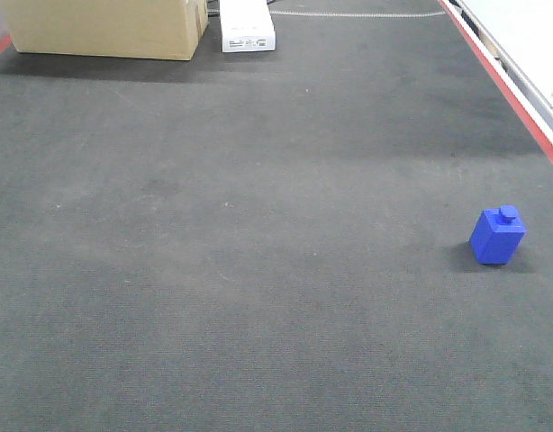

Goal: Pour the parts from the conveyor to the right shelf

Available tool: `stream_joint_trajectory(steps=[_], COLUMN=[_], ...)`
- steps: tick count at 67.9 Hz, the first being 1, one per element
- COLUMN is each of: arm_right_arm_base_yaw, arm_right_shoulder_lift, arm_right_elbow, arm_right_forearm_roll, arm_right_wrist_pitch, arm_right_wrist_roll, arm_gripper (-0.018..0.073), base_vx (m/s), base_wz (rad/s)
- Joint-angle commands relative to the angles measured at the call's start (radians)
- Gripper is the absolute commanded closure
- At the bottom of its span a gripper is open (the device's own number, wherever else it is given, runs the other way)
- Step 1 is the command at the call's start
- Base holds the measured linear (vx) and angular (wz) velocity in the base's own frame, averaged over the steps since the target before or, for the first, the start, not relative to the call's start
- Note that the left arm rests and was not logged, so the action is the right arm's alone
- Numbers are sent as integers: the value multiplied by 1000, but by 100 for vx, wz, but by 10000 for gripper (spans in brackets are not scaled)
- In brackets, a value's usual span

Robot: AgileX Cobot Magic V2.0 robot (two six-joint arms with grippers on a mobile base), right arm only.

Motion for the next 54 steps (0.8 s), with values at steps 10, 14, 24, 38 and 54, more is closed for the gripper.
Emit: stream_joint_trajectory(steps=[10, 14, 24, 38, 54], arm_right_arm_base_yaw=[-6, -6, -6, -6, -6], arm_right_shoulder_lift=[116, 177, 371, 604, 783], arm_right_elbow=[-295, -375, -561, -715, -743], arm_right_forearm_roll=[-44, -43, -43, -43, -43], arm_right_wrist_pitch=[67, 114, 244, 383, 482], arm_right_wrist_roll=[-18, -18, -18, -18, -20], arm_gripper=[565, 565, 565, 535, 272], base_vx=[0, 0, 0, 0, 0], base_wz=[0, 0, 0, 0, 0])
